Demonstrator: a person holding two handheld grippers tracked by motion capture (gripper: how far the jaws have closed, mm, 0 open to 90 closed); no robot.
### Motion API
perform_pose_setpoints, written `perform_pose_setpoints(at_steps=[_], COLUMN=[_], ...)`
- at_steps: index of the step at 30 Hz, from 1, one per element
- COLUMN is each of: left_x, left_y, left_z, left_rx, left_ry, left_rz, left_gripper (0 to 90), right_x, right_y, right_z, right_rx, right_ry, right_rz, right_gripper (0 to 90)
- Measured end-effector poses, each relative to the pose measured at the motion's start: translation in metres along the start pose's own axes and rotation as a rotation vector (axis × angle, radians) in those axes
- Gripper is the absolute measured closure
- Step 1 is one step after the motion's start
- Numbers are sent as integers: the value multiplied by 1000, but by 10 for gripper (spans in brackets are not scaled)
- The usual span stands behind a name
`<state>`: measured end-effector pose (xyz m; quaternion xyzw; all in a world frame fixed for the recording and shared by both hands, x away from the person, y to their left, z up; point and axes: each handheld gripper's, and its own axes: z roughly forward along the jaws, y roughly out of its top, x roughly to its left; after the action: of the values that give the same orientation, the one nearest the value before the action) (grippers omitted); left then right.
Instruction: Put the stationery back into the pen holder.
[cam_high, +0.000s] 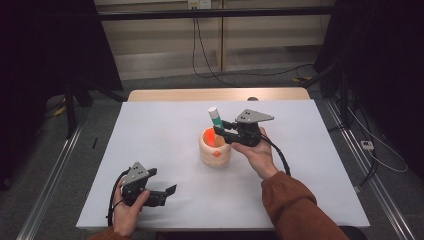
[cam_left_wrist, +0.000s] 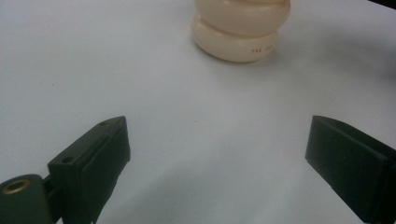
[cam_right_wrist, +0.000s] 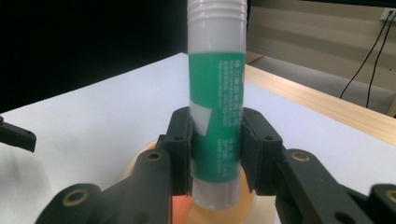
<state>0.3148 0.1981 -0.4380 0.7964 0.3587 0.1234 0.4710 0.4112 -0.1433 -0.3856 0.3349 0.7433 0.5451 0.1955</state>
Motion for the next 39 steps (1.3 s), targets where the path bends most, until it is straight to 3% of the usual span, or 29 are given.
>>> perform_pose_setpoints(at_steps=[39], left_x=[-1], left_y=[0], left_z=[1], left_rx=[5], left_ry=[-7], left_rz=[0], left_gripper=[64], right_x=[4], right_y=[-22], right_z=[14], right_rx=[53], right_ry=[17], right_rz=[-1], right_gripper=[666])
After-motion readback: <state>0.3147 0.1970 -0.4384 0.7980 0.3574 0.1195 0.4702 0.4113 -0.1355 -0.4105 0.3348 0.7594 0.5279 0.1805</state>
